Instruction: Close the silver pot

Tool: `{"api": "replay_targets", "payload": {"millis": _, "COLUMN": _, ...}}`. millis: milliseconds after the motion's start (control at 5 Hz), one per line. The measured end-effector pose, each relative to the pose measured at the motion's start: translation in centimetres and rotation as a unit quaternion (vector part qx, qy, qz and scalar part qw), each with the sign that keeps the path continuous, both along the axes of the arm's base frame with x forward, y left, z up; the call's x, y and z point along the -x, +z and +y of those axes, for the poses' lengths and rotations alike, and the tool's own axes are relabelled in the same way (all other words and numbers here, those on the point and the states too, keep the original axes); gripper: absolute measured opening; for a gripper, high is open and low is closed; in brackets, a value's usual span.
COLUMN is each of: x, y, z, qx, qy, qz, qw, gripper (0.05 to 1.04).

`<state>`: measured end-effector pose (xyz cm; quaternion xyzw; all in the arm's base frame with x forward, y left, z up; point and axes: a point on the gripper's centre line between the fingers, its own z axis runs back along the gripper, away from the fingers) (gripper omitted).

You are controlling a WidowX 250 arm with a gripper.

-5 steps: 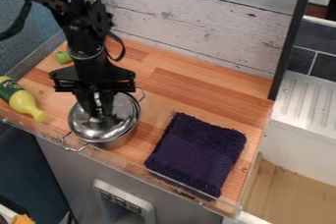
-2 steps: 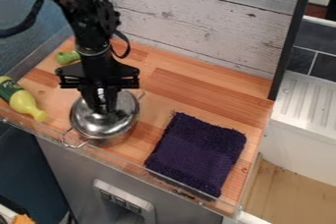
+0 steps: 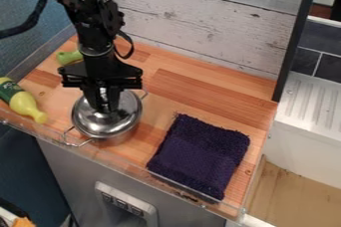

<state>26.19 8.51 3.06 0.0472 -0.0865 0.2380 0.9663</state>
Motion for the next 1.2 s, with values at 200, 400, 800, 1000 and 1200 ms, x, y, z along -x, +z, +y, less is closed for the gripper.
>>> {"api": "replay_targets", "payload": {"millis": 200, "x": 0.4, "y": -0.1, "z": -0.2, "qx": 0.008, "qy": -0.003, "qz": 0.015, "qw": 0.9999, "gripper": 0.647}}
{"api": "replay_targets", "payload": {"millis": 400, "x": 0.7, "y": 0.0, "z": -0.6, "qx": 0.019, "qy": -0.006, "qz": 0.026, "qw": 0.9995, "gripper": 0.930}}
{"api": "replay_targets", "payload": {"millis": 800, "x": -0.2, "y": 3.8, "z": 0.0, "qx": 0.049, "qy": 0.007, "qz": -0.016, "qw": 0.9987, "gripper": 1.003}}
{"api": "replay_targets", "payload": {"millis": 1000, "x": -0.7, "y": 5.7, "z": 0.7, "qx": 0.056, "qy": 0.008, "qz": -0.040, "qw": 0.9976, "gripper": 0.999}}
{"api": "replay_targets", "payload": {"millis": 1200, "x": -1.3, "y": 6.5, "z": 1.1, "qx": 0.048, "qy": 0.006, "qz": -0.042, "qw": 0.9980, "gripper": 0.999}}
